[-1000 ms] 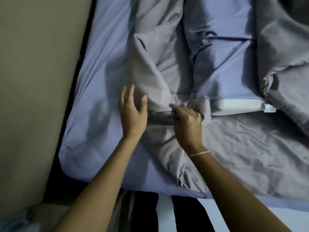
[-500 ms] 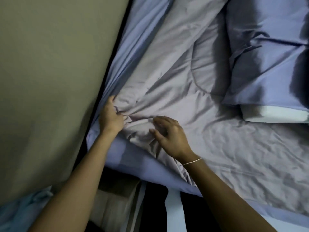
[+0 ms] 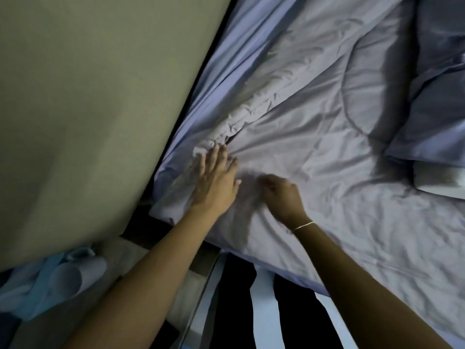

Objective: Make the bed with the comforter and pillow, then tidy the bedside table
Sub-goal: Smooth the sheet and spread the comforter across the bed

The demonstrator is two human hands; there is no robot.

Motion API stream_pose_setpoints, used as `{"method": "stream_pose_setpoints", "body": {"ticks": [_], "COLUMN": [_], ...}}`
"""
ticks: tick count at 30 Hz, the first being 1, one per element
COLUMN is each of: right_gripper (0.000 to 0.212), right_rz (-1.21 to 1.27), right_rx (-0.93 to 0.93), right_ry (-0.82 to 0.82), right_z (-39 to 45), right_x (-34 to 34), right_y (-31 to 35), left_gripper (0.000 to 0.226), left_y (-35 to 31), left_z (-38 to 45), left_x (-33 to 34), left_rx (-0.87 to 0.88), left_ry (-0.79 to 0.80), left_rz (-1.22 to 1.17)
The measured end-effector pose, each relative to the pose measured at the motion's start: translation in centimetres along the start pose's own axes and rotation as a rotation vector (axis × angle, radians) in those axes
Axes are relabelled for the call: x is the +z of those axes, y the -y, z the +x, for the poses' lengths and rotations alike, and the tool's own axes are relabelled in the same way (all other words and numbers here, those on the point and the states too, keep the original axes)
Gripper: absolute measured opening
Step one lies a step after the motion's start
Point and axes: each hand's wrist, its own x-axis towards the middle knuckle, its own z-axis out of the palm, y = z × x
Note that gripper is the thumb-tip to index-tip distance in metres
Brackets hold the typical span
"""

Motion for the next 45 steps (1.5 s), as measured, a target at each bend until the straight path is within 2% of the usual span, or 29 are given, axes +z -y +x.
{"method": "stream_pose_setpoints", "body": {"ticks": [3, 6, 11, 14, 16, 19, 22, 24, 26, 28, 29, 32, 39, 42, 45], "right_gripper": [0.029, 0.037, 0.048, 0.054, 0.063, 0.064, 0.063, 0.075, 0.084, 0.076, 0.071, 0.064, 0.064, 0.061, 0.062], "right_rz": [0.096, 0.1, 0.092, 0.139, 0.132, -0.075, -0.569, -0.597, -0.463, -0.464, -0.505, -0.674, -0.761, -0.691, -0.625], "right_rx": [0.06, 0.091, 0.133, 0.13, 0.055, -0.159, -0.223, -0.238, -0.336, -0.429, -0.41, -0.327, -0.521, -0.499, -0.276], "right_ry": [-0.13, -0.146, -0.07, -0.038, 0.001, 0.175, 0.401, 0.433, 0.295, 0.065, -0.01, -0.05, 0.074, -0.046, -0.234], "right_z": [2.6, 6.4, 13.2, 16.2, 17.6, 20.0, 21.5, 21.2, 20.3, 19.2, 18.5, 15.6, 10.0, 8.6, 7.9], "right_x": [-2.2, -3.3, -2.0, -0.4, 1.1, 3.5, 5.0, 5.0, 4.8, 4.8, 4.8, 5.9, 7.4, 5.8, 3.7], "right_y": [1.0, 3.0, 8.1, 10.9, 12.5, 14.8, 15.5, 14.2, 12.1, 9.7, 8.5, 5.0, 2.0, 0.2, -2.5], "left_gripper": [0.055, 0.05, 0.049, 0.06, 0.068, 0.076, 0.067, 0.06, 0.056, 0.056, 0.057, 0.056, 0.059, 0.059, 0.06], "left_y": [2.1, 5.0, 6.6, 6.0, 6.8, 8.5, 9.0, 9.0, 8.7, 8.2, 8.1, 9.1, 8.5, 7.6, 7.1], "left_z": [-0.8, -1.3, -1.1, -0.8, -0.6, -0.2, 0.0, 0.0, 0.1, 0.3, 0.4, -0.1, -0.8, 0.4, 2.6], "left_x": [2.5, 4.1, 5.7, 6.2, 6.9, 7.9, 8.2, 8.4, 8.4, 8.1, 8.0, 8.4, 8.8, 8.0, 6.8], "left_rx": [-0.095, -0.222, -0.242, -0.285, -0.331, -0.364, -0.347, -0.374, -0.405, -0.396, -0.374, -0.32, -0.395, -0.292, -0.163], "left_ry": [0.035, -0.127, -0.224, -0.206, -0.188, -0.162, -0.205, -0.222, -0.234, -0.241, -0.242, -0.212, -0.238, -0.265, -0.274], "left_rz": [0.207, 0.264, 0.067, -0.051, -0.075, -0.113, -0.109, -0.118, -0.121, -0.097, -0.084, -0.064, -0.067, -0.045, -0.023]}}
